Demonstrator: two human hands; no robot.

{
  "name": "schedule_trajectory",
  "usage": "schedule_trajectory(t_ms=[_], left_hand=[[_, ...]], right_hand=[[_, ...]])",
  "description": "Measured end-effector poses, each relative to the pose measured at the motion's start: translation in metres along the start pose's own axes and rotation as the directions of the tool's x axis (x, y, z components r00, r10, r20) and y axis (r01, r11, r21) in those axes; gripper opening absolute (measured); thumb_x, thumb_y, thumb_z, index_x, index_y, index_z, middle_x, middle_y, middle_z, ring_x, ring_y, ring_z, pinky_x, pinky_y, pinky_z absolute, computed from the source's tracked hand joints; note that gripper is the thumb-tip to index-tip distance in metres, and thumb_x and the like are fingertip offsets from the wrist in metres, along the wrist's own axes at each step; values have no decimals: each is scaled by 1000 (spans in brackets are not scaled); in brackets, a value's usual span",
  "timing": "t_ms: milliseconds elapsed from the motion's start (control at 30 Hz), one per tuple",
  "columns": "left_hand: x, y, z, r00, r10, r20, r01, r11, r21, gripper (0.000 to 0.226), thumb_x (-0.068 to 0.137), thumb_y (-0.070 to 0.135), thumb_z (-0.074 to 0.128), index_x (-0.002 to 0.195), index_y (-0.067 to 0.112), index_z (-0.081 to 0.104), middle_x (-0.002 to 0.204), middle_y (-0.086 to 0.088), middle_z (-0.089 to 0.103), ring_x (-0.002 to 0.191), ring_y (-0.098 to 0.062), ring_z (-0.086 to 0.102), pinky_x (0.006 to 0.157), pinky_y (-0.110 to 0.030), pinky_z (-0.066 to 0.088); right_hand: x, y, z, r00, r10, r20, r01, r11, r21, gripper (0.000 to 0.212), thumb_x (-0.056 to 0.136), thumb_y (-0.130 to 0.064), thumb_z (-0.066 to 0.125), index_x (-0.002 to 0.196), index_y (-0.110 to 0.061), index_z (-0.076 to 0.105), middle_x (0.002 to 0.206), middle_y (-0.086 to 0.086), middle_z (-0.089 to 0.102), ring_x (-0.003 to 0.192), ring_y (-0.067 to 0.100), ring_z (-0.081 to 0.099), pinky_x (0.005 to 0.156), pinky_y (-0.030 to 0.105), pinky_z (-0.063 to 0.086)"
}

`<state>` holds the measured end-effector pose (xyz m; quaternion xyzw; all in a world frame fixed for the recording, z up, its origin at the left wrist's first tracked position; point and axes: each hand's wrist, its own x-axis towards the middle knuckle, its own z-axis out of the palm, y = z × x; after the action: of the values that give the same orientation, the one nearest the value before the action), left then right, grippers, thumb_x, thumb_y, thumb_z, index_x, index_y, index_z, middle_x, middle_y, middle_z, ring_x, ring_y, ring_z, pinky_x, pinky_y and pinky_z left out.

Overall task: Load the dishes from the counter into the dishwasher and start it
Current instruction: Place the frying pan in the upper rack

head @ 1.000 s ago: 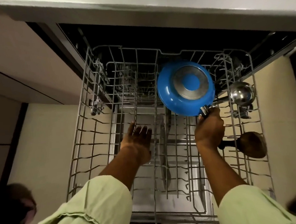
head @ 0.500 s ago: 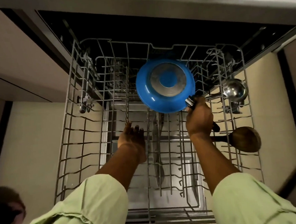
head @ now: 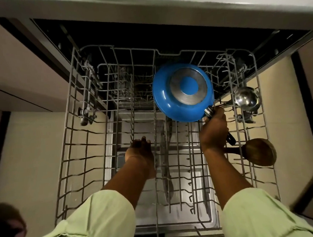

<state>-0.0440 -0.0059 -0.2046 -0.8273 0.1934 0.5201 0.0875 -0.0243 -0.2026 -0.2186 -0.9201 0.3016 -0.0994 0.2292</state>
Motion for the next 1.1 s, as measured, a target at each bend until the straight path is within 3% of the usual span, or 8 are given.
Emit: schedule_trajectory(t_ms=[100,167,333,600,967,1100], left_hand=[[7,1,4,997,-45,-59,53,990,132,87,99,47,44,157,8,-9,164,-20,-7,152,-33,2,124,-43,9],[8,-1,1,995,-82,-51,88,989,121,89,98,47,44,156,5,-9,163,-21,-10,152,-34,-2,125,-45,6],[12,-2,4,998,-50,-43,56,984,169,90,97,51,42,157,6,-8,164,-20,-8,152,-34,-1,125,-45,6],[6,0,0,997,-47,-56,55,987,151,92,96,48,48,157,6,-7,164,-20,-8,152,-34,1,124,-43,6],[3,1,1,997,-49,-55,57,983,173,88,97,47,45,157,7,-7,164,-18,-7,152,-33,0,125,-43,4],[1,4,-2,997,-50,-53,61,975,214,87,99,48,43,156,5,-7,164,-20,-5,152,-34,1,124,-43,5]], right_hand=[[-3,4,-1,999,-9,-37,8,1000,-19,26,95,3,51,121,1,53,112,21,63,99,36,65,74,35,50],[-3,3,-1,998,6,-55,-8,999,-43,25,95,2,51,119,0,53,110,20,64,97,36,65,73,37,51],[-2,3,-1,997,59,-47,-62,996,-63,25,94,0,54,119,-2,53,109,19,65,99,35,65,73,37,51],[6,12,-9,974,207,90,-195,972,-130,29,96,0,51,125,0,50,120,21,60,110,38,60,85,42,50],[2,14,-2,958,287,-23,-288,954,-85,24,96,-5,55,119,3,56,115,22,65,109,38,62,87,44,50],[-3,17,0,960,279,-17,-279,960,41,26,94,-7,58,118,-1,54,115,18,64,109,35,61,87,45,51]])
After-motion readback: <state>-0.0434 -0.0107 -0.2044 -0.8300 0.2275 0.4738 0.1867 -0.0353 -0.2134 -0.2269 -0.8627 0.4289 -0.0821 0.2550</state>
